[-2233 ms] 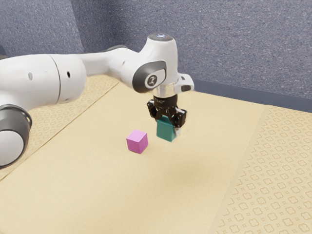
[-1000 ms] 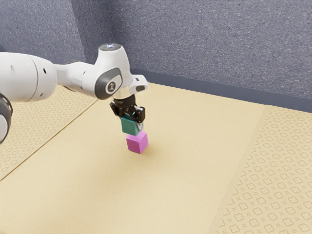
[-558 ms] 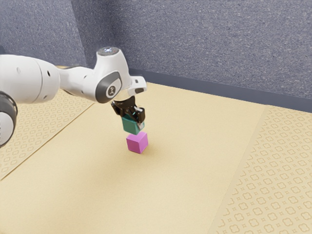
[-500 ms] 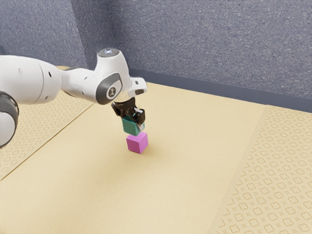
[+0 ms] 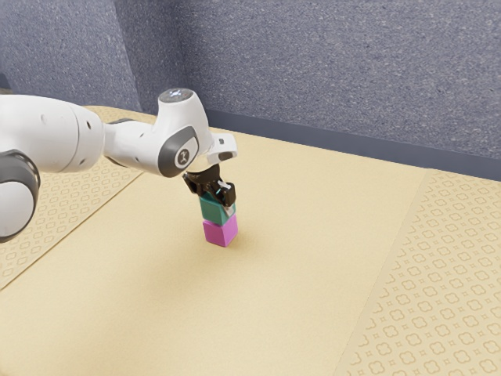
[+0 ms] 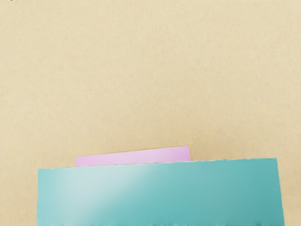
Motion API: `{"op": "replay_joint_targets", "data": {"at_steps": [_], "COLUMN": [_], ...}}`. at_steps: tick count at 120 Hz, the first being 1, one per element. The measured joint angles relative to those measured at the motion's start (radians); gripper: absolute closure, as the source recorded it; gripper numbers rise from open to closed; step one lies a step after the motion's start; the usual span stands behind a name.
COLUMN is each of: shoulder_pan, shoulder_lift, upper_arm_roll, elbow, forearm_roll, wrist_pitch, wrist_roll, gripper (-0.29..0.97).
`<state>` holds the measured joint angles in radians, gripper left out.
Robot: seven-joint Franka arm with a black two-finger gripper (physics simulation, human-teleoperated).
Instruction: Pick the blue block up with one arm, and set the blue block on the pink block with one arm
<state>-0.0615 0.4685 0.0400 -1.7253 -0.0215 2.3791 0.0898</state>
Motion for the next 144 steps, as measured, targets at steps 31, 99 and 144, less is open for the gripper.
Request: {"op": "replay_joint_targets", "data": {"at_steps": [31, 99, 144], "shoulder_pan": [-0.005, -0.015, -0.014], "shoulder_lift": [0.001, 0.012, -0.067], "upper_arm_roll": [0.029, 0.026, 0.028], "elbow": [0.0, 0.005, 0.089], "forearm_roll": [-0.013, -0.022, -0.044], "wrist_pitch": [0.003, 0.004, -0.061], "wrist_roll": [0.017, 0.038, 0.081], "gripper": [0.38, 0.36, 0.07]}}
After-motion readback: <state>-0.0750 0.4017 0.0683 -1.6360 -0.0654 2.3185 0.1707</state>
